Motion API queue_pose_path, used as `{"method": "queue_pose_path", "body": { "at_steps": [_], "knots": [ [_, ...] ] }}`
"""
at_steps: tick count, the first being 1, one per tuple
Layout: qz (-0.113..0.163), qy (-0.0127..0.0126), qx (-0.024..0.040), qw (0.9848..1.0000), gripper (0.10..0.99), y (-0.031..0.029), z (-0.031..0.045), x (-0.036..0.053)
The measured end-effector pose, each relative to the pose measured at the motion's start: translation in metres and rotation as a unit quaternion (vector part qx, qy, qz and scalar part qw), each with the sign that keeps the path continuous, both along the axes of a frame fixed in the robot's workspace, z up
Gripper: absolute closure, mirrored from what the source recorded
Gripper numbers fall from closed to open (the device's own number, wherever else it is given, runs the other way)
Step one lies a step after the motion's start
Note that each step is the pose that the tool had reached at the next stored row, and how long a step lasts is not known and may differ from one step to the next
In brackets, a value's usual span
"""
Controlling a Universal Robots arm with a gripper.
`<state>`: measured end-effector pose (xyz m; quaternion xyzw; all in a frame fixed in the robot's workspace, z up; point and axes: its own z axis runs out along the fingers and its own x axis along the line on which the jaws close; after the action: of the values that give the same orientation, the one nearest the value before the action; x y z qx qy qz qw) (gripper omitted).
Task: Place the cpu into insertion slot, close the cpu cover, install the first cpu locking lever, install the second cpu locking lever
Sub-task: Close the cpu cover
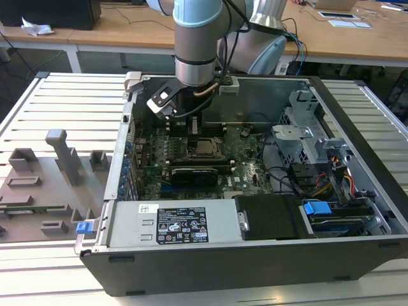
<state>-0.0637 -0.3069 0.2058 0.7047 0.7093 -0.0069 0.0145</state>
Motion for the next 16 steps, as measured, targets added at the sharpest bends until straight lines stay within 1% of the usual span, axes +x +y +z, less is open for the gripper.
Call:
{"method": "queue_pose_path", "body": {
  "at_steps": [2, 3, 5, 6, 8, 9, 10, 11, 12, 13, 15, 16],
  "knots": [
    [0.000, 0.0010, 0.0000, 1.0000, 0.980, 0.0000, 0.0000, 0.0065],
    [0.001, 0.0012, 0.0000, 1.0000, 0.980, 0.0000, 0.0001, 0.0088],
    [0.001, 0.0014, 0.0000, 1.0000, 0.980, 0.0000, 0.0016, 0.0103],
    [0.001, 0.0016, 0.0000, 1.0000, 0.980, 0.0000, 0.0039, 0.0111],
    [0.001, 0.0065, 0.0001, 1.0000, 0.980, 0.0000, 0.0053, 0.0188],
    [0.001, 0.0093, 0.0000, 1.0000, 0.980, 0.0000, 0.0054, 0.0226],
    [0.001, 0.0128, 0.0000, 0.9999, 0.980, -0.0001, 0.0054, 0.0273],
    [0.001, 0.0151, 0.0001, 0.9999, 0.980, -0.0003, 0.0053, 0.0305],
    [0.001, 0.0180, -0.0001, 0.9998, 0.980, -0.0015, 0.0055, 0.0345],
    [0.001, 0.0186, 0.0000, 0.9998, 0.980, -0.0025, 0.0054, 0.0355],
    [0.001, 0.0187, 0.0001, 0.9998, 0.980, -0.0042, 0.0055, 0.0362],
    [0.001, 0.0188, 0.0000, 0.9998, 0.980, -0.0046, 0.0078, 0.0361]
  ]
}}
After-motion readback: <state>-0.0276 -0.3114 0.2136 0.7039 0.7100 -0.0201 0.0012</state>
